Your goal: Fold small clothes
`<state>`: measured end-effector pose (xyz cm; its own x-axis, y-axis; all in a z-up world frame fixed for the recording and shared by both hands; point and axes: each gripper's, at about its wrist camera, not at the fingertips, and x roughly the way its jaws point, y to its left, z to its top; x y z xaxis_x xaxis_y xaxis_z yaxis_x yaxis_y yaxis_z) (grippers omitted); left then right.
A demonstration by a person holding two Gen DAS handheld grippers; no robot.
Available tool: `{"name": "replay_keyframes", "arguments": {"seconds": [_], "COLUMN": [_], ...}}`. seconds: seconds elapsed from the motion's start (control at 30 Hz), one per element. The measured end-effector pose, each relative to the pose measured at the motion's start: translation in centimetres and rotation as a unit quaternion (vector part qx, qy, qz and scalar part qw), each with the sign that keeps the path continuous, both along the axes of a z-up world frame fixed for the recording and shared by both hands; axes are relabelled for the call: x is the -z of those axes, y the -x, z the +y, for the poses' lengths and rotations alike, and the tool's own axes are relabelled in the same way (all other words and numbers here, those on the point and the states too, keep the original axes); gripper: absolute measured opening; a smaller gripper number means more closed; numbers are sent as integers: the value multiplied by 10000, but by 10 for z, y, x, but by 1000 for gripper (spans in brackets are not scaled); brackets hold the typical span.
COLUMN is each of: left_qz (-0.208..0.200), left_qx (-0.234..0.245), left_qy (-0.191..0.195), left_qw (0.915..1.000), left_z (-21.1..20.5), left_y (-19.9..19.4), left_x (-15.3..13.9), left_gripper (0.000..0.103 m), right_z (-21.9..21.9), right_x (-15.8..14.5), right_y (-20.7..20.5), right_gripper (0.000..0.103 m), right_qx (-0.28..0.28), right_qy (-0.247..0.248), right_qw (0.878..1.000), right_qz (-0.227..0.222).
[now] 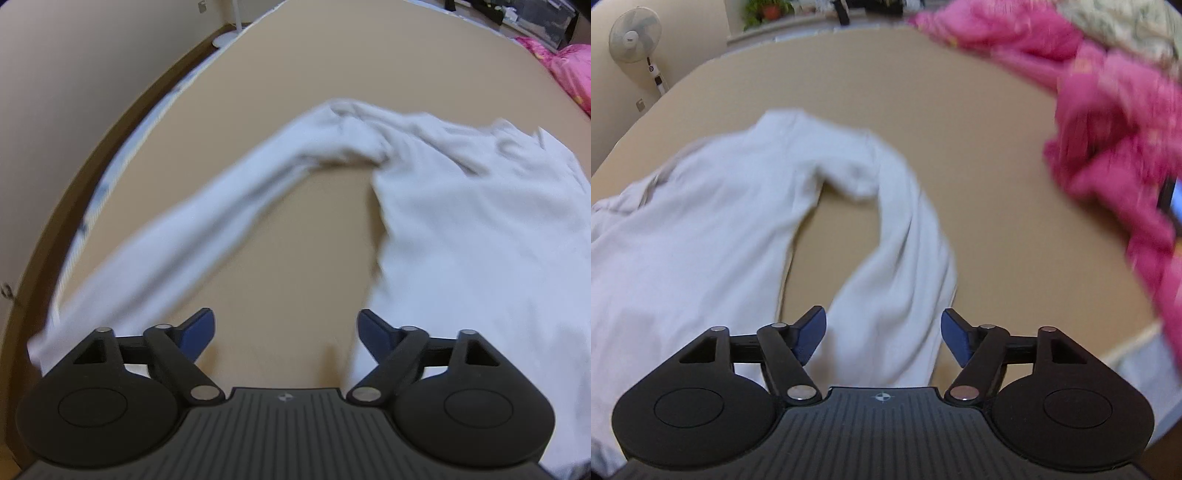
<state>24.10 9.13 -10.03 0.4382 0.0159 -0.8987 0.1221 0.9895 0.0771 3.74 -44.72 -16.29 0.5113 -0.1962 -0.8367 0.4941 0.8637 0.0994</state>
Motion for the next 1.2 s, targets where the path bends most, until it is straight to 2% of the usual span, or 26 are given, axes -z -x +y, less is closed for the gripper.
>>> {"name": "replay_keyframes", "arguments": {"seconds": [0.13,0.27,0.33,0.37,0.4,0.43,0.47,0.53,0.6,0.67,0.7,0.73,0.77,0.8,0.83,0.9,0.97,1.03,1.1,1.2], "left_qz": [401,633,640,643,643,625,585,442,330,339,357,370,373,375,379,402,482,529,480,437], "left_qx": [37,-35,-26,6,46,92,137,192,203,159,127,85,32,2,-19,-40,-53,-89,-118,-62], "left_qy": [-27,-116,-77,-93,-133,-176,-227,-302,-341,-326,-307,-296,-290,-285,-272,-291,-351,-402,-399,-245], "left_qw": [9992,9979,9979,9979,9978,9978,9979,9984,9987,9988,9988,9988,9989,9989,9989,9988,9982,9978,9980,9987], "left_z": [-11,-26,-31,-33,-36,-39,-41,-47,-51,-54,-56,-57,-58,-59,-59,-57,-53,-46,-37,-22], "left_y": [41,71,78,82,85,87,89,90,90,90,88,88,88,90,91,92,92,92,91,87], "left_x": [27,46,45,44,41,38,33,26,19,13,13,12,12,11,12,16,23,29,34,41], "left_gripper": [93,93,93,93,93,93,93,93,93,93,93,93,93,93,93,93,93,93,93,93], "right_z": [19,29,38,42,46,47,43,21,-18,-83,-110,-138,-162,-174,-179,-165,-130,-87,-48,7], "right_x": [21,28,31,36,39,38,35,10,-29,-83,-103,-125,-142,-152,-159,-153,-125,-85,-49,0], "right_y": [13,19,20,19,17,16,12,11,5,1,2,5,10,16,28,44,58,68,74,70], "right_gripper": [83,84,85,81,70,14,4,4,4,4,4,11,40,56,66,66,70,70,70,70], "right_qx": [519,731,598,435,229,-32,-148,-114,83,977,1511,2157,2668,2852,2762,2269,1533,853,319,-208], "right_qy": [-165,-669,-522,-367,-187,-2,209,408,1087,1814,2103,2452,2645,2579,2324,1853,1341,730,139,-605], "right_qw": [9985,9951,9968,9983,9993,9994,9986,9988,9940,9776,9642,9427,9242,9201,9268,9458,9694,9873,9955,9963], "right_qz": [-3,-58,16,132,228,332,473,256,-26,-422,-568,-683,-682,-744,-1040,-1399,-1373,-1127,-881,-582]}}
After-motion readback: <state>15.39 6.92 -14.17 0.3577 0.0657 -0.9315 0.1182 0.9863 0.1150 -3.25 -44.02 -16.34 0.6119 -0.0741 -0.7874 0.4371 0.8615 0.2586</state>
